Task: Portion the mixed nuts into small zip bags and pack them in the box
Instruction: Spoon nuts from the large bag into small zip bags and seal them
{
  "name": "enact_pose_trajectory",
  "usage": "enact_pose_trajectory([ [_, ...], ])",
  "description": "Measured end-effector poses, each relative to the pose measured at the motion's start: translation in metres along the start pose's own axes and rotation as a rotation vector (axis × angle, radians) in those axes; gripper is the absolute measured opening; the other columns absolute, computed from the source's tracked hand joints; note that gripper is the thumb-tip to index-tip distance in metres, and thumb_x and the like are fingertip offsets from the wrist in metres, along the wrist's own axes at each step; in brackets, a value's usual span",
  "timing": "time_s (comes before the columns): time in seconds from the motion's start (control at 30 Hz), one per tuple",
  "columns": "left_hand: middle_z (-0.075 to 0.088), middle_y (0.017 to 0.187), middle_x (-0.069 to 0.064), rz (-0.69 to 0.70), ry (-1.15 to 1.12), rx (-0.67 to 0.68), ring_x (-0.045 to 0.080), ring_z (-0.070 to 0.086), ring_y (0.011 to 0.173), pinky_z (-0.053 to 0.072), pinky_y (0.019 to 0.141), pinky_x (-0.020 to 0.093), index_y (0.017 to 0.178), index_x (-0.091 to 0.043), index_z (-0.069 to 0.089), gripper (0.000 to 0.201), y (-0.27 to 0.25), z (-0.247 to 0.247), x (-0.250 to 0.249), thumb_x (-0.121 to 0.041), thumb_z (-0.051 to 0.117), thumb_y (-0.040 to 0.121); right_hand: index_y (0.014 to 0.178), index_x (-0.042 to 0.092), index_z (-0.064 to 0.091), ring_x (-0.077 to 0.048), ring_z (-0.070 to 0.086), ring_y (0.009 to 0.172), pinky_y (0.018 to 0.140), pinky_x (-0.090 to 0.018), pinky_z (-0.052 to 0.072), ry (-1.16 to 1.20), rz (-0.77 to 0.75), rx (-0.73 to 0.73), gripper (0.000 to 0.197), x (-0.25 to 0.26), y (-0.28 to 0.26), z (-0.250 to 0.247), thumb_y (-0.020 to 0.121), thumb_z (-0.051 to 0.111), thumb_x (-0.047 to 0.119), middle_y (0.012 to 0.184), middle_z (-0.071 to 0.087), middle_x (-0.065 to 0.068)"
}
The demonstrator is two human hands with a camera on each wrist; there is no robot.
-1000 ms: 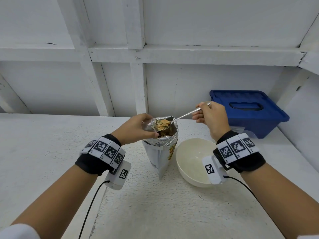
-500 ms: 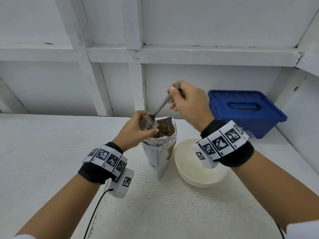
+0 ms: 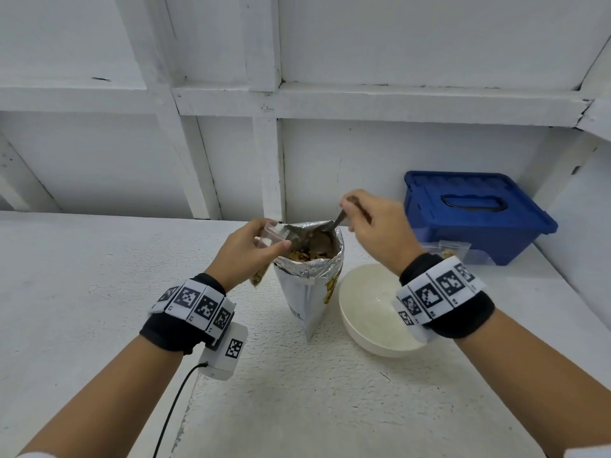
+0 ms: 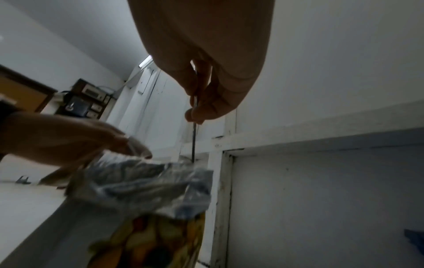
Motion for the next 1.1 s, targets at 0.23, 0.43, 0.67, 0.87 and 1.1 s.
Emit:
enact_pose_trajectory([
  [0.23, 0.058, 0.098, -0.006, -0.013, -0.031, 0.010, -0.003, 0.054, 0.079, 0.040, 0.061, 0.011, 0.125, -0.014, 0.051, 0.046, 0.001, 0.002, 0.003, -0.030, 0.065, 0.084, 0.089, 0.002, 0.063, -0.018, 0.056, 0.056, 0.056, -0.024, 0.045, -0.015, 0.046, 0.056, 0.017, -0.009, -0.015, 0.032, 0.094, 0.049, 0.010, 0.063, 0.056, -0.001],
  [0.43, 0.060, 0.103, -0.004, -0.015, -0.033, 0.017, 0.000, 0.056, 0.085, 0.041, 0.066, 0.011, 0.125, -0.015, 0.051, 0.048, 0.000, 0.004, 0.007, -0.032, 0.066, 0.083, 0.087, 0.006, 0.060, -0.012, 0.061, 0.054, 0.058, -0.028, 0.055, 0.168, 0.389, 0.053, 0.020, -0.037, -0.023, 0.039, 0.097, 0.045, 0.015, 0.068, 0.063, -0.010],
  [0.67, 0.060, 0.106, -0.004, -0.022, -0.024, 0.040, 0.011, 0.058, 0.094, 0.043, 0.070, 0.013, 0.127, -0.016, 0.050, 0.052, 0.000, 0.005, 0.009, -0.033, 0.068, 0.081, 0.081, 0.008, 0.058, -0.012, 0.059, 0.047, 0.049, -0.023, 0.052, 0.403, 0.678, -0.027, 0.022, -0.067, -0.033, 0.035, 0.096, 0.042, 0.011, 0.061, 0.061, -0.008],
  [0.87, 0.058, 0.109, -0.002, -0.012, 0.018, 0.081, 0.012, 0.056, 0.096, 0.043, 0.071, 0.013, 0.128, -0.015, 0.049, 0.053, -0.001, 0.003, 0.004, -0.033, 0.067, 0.082, 0.080, 0.008, 0.059, -0.010, 0.059, 0.045, 0.047, -0.019, 0.050, 0.532, 0.826, -0.111, 0.022, -0.088, -0.044, 0.027, 0.095, 0.045, 0.010, 0.061, 0.062, -0.009],
  [1.1, 0.057, 0.119, 0.002, 0.025, 0.195, 0.136, 0.010, 0.050, 0.098, 0.039, 0.074, 0.021, 0.135, -0.014, 0.044, 0.063, 0.002, 0.003, -0.010, -0.038, 0.067, 0.081, 0.079, 0.009, 0.058, -0.007, 0.059, 0.044, 0.046, -0.017, 0.049, 0.563, 0.842, -0.190, 0.021, -0.096, -0.044, 0.005, 0.095, 0.045, 0.008, 0.065, 0.061, -0.011],
])
Point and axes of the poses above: each hand's wrist, its own y-axis towards the middle knuckle, its own z-axis out of the palm, x = y × z, the point moved 10 cm from there along y, towards the middle knuckle
